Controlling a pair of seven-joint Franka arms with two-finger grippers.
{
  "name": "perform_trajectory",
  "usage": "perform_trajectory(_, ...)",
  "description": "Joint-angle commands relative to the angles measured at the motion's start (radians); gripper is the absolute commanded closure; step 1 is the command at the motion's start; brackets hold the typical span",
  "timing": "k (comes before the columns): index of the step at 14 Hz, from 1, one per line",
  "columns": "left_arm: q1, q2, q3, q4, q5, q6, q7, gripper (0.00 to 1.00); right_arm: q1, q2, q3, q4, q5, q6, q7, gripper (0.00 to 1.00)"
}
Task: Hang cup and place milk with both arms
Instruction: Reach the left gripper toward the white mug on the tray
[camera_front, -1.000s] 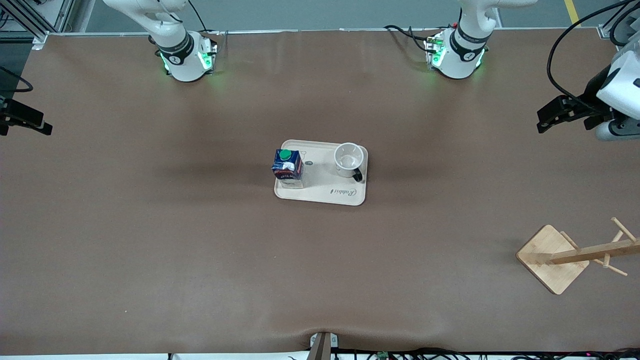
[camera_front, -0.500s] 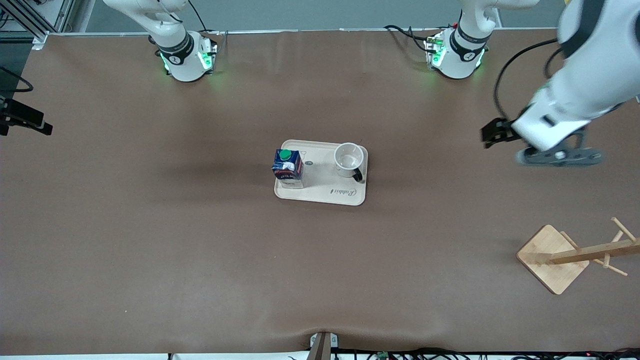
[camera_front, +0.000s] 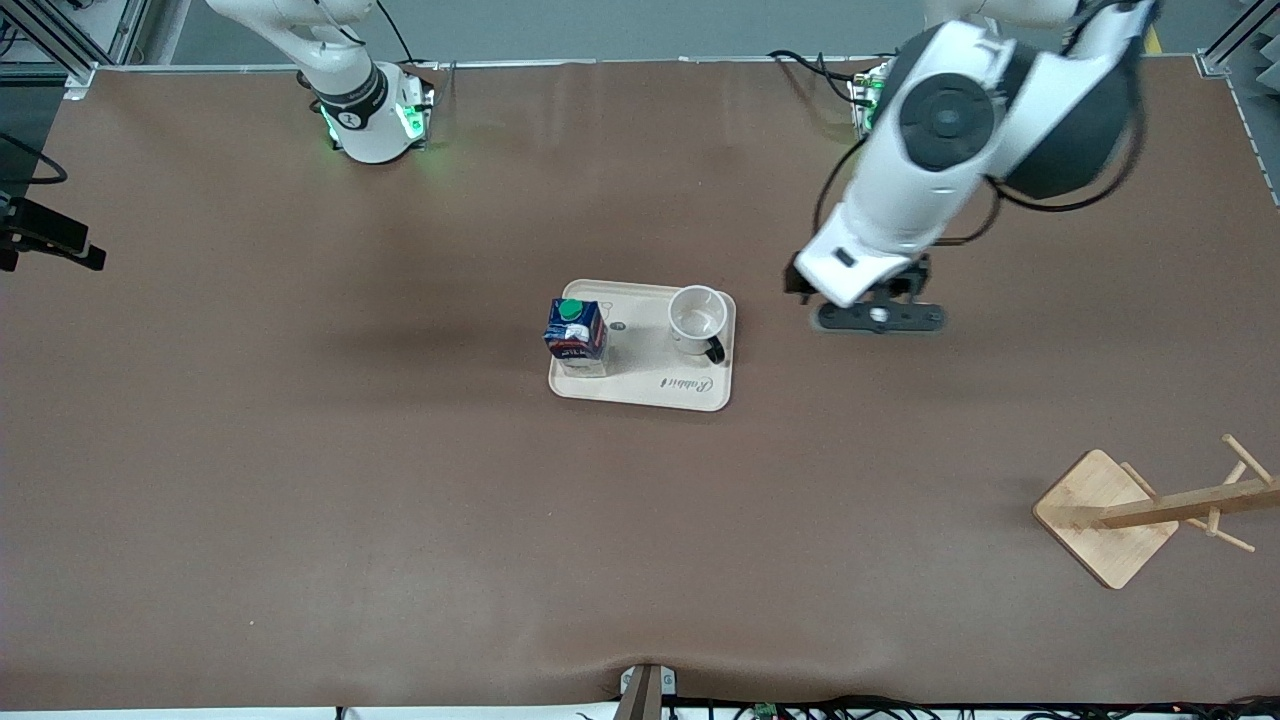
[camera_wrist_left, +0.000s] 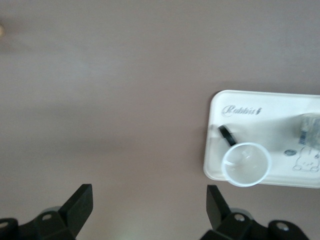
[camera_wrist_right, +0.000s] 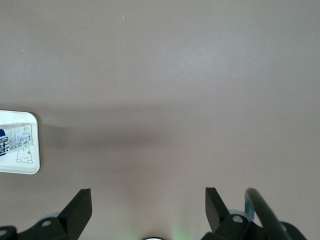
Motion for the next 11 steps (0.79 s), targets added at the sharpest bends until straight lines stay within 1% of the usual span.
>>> perform_trajectory(1, -0.052, -0.007, -0.014, -0.2, -0.01, 0.246, -0.128, 0.0, -0.012, 0.0, 0.01, 0.01, 0.01, -0.005, 0.014, 0.0)
perform_trajectory(3, -0.107, 0.007, -0.019, -0.344, -0.01, 0.46, -0.279, 0.0, -0.012, 0.0, 0.01, 0.01, 0.01, -0.005, 0.014, 0.0)
perform_trajectory(4, -0.124, 0.021, -0.019, -0.387, -0.01, 0.526, -0.326, 0.0, -0.012, 0.0, 0.01, 0.01, 0.01, -0.005, 0.014, 0.0)
perform_trajectory(8, -0.168, 0.122, -0.02, -0.4, -0.009, 0.568, -0.43, 0.0, -0.012, 0.0, 0.01, 0.01, 0.01, -0.005, 0.014, 0.0)
perform_trajectory(10, -0.173, 0.165, -0.02, -0.395, -0.009, 0.589, -0.463, 0.12, -0.013, 0.0, 0.01, 0.01, 0.01, -0.005, 0.014, 0.0)
perform_trajectory(11, -0.169, 0.182, -0.02, -0.392, -0.009, 0.603, -0.47, 0.23, -0.013, 0.0, 0.01, 0.01, 0.01, -0.005, 0.014, 0.0)
